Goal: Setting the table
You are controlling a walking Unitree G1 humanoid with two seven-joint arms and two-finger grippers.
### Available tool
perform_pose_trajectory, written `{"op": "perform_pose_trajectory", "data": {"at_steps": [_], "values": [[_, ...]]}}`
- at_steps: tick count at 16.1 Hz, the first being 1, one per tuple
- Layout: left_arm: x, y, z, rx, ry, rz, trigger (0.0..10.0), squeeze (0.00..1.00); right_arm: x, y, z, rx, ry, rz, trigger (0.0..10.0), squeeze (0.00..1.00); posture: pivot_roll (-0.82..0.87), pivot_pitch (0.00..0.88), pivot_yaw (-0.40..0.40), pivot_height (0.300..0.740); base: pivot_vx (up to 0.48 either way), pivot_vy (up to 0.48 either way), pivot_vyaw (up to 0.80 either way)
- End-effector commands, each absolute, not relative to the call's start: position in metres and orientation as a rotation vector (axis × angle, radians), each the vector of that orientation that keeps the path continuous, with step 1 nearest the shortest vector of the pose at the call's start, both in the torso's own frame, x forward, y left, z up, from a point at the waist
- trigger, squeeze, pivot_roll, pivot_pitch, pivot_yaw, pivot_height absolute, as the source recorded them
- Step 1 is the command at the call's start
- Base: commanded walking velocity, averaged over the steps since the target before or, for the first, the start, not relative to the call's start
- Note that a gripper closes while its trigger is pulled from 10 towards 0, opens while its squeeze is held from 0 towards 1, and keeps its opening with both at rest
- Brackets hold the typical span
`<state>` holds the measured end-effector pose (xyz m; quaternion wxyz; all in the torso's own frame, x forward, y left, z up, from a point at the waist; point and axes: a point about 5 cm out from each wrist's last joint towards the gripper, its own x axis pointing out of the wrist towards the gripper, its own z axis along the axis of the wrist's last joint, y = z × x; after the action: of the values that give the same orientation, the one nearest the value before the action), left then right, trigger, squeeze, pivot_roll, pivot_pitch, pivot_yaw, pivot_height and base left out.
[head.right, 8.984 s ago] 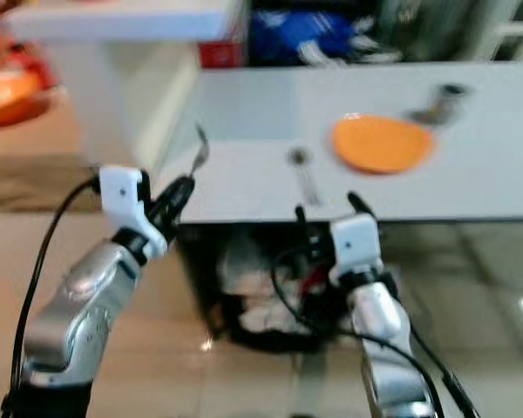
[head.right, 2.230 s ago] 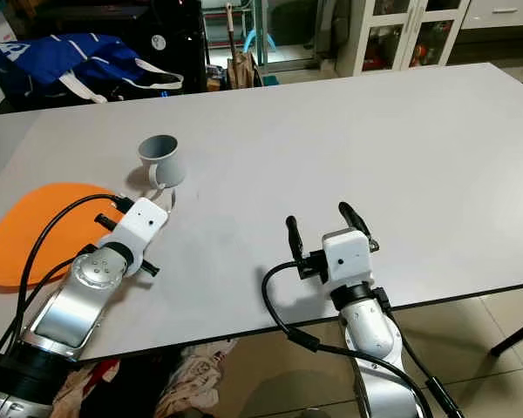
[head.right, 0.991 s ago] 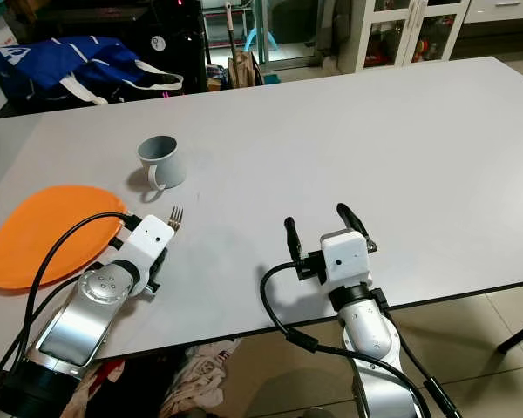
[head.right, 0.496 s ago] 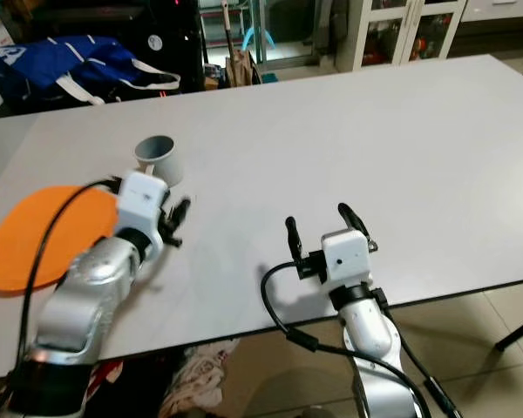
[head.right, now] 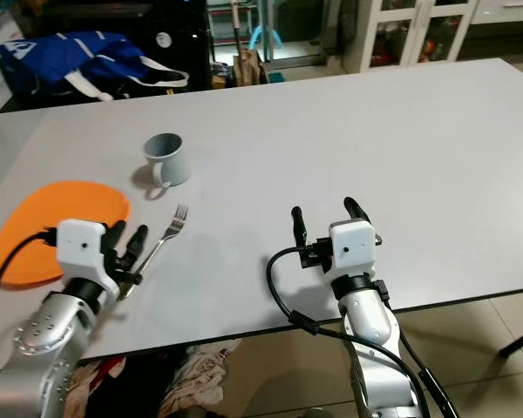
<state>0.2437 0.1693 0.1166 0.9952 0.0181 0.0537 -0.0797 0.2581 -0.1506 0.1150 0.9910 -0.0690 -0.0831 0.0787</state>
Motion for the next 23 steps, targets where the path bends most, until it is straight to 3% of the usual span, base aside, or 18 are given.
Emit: {"op": "perform_pose_trajectory", "data": {"at_steps": [1, 6, 8, 11, 13, 18, 23], "values": [[0.247, 0.165, 0.129, 0.036, 0.047, -0.163, 10.0, 0.00, 0.262, -0.151, 0.115, -0.123, -0.157, 0.153, 10.0, 0.00, -0.11, 0.000, 0.089, 0.722, 0.000, 0.000, 0.61], [0.261, 0.164, 0.146, 0.041, -0.027, -0.138, 10.0, 0.00, 0.265, -0.152, 0.119, -0.120, -0.172, 0.142, 10.0, 0.00, -0.12, 0.000, 0.082, 0.722, 0.000, 0.000, 0.48], [0.263, 0.174, 0.145, -0.004, -0.100, -0.031, 10.0, 0.00, 0.266, -0.153, 0.120, -0.122, -0.183, 0.136, 10.0, 0.00, -0.13, 0.000, 0.081, 0.722, 0.000, 0.000, 0.00], [0.245, 0.203, 0.114, 0.173, -0.083, 0.025, 10.0, 0.00, 0.269, -0.167, 0.103, -0.126, -0.156, 0.118, 10.0, 0.00, -0.14, 0.000, 0.083, 0.722, 0.000, 0.000, 0.00], [0.242, 0.208, 0.105, 0.242, -0.071, 0.023, 10.0, 0.00, 0.272, -0.171, 0.093, -0.136, -0.118, 0.099, 10.0, 0.00, -0.14, 0.000, 0.082, 0.722, 0.000, 0.000, 0.00], [0.249, 0.197, 0.113, 0.197, -0.126, 0.019, 10.0, 0.00, 0.278, -0.166, 0.093, -0.126, -0.136, 0.107, 10.0, 0.00, -0.13, 0.000, 0.080, 0.722, 0.000, 0.000, 0.45], [0.260, 0.170, 0.121, 0.112, -0.096, -0.094, 10.0, 0.00, 0.275, -0.162, 0.095, -0.147, -0.146, 0.130, 10.0, 0.00, -0.13, 0.000, 0.077, 0.722, 0.000, 0.000, 0.00]]}}
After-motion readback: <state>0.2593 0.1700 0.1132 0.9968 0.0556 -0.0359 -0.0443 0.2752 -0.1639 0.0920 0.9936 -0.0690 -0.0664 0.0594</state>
